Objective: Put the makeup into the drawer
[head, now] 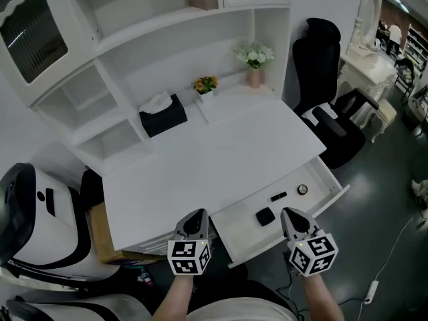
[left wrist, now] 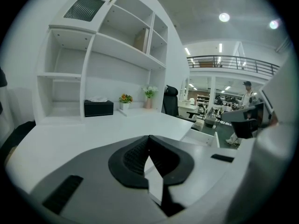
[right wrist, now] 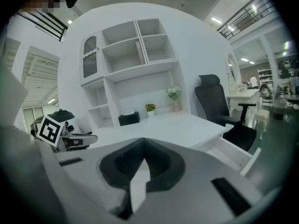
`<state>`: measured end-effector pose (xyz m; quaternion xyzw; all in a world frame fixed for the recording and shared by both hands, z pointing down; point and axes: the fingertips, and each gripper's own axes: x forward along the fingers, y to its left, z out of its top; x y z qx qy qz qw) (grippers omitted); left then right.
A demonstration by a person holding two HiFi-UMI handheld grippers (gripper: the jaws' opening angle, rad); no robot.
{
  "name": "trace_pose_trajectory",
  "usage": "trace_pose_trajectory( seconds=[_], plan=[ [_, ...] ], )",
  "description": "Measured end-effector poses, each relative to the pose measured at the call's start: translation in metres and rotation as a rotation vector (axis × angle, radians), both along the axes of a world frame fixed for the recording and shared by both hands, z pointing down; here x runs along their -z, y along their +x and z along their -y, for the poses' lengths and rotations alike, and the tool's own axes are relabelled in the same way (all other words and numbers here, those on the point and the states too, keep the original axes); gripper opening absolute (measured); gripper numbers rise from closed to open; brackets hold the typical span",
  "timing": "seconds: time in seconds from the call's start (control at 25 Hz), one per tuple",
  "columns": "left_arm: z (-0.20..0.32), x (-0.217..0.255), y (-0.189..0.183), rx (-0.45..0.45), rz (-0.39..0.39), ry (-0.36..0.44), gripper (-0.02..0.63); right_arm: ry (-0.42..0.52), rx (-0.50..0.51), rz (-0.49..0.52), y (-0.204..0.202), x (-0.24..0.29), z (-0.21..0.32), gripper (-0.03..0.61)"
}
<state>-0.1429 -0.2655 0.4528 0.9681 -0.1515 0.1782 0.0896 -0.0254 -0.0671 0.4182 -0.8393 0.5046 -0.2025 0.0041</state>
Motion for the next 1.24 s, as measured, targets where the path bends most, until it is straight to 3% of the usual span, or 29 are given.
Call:
trace_pose_trajectory(
  seconds=[0.84,1.24],
  plan=[
    [-0.027,0.008,0.012,-0.063,-0.008,0.022,0.002,-0.018,-0.030,-0.021,-0.005,0.008,-0.026,0.002],
    [-0.044,0.016,0.025,-0.177,-0.012,0.039,0.002,-0.022,-0.055,0.002,-0.018,0.004,-0.026,0.002]
  ],
)
